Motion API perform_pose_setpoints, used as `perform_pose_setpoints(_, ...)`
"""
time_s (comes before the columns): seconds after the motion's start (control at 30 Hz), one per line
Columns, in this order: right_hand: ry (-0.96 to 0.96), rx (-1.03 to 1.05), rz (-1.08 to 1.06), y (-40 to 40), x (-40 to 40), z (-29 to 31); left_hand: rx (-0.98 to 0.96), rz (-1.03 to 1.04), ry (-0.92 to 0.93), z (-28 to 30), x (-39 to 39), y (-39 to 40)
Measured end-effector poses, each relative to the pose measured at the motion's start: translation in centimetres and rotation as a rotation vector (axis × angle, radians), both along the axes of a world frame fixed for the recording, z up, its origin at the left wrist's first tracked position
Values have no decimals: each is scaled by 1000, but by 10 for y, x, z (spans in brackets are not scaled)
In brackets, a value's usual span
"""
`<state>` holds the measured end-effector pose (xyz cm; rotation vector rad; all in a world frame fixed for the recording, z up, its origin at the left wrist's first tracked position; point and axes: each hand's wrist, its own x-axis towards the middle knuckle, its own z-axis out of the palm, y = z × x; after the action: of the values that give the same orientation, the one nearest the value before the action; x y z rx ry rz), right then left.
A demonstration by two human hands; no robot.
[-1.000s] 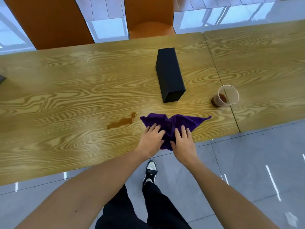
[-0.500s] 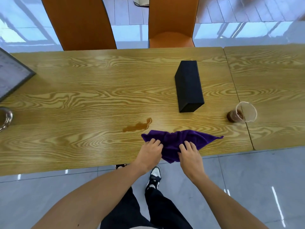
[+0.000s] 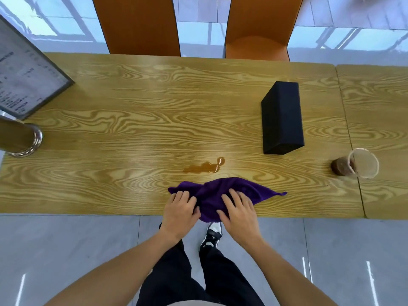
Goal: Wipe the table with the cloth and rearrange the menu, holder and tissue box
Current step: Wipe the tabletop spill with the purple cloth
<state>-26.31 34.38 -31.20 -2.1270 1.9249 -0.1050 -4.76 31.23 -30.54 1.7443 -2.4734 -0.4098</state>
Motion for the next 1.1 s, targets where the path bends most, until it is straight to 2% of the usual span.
perform_pose_setpoints(0.1, 32, 94, -177, -4, 8, -1, 76, 93, -47, 0, -4, -1)
perform_pose_setpoints(0.27, 63, 172, -145, -17, 28, -5, 230, 140, -54, 0, -27, 4)
perform_pose_setpoints(0.47, 97, 207, -74, -58, 35, -4, 249, 124, -65, -7, -16, -21)
perform_pose_setpoints(0.77, 78, 191, -47, -158, 61, -8, 210, -1, -101, -18, 23, -132)
perform_pose_setpoints(1.1, 65, 233, 33, -290, 79, -7, 280, -141, -164, -14, 34, -279)
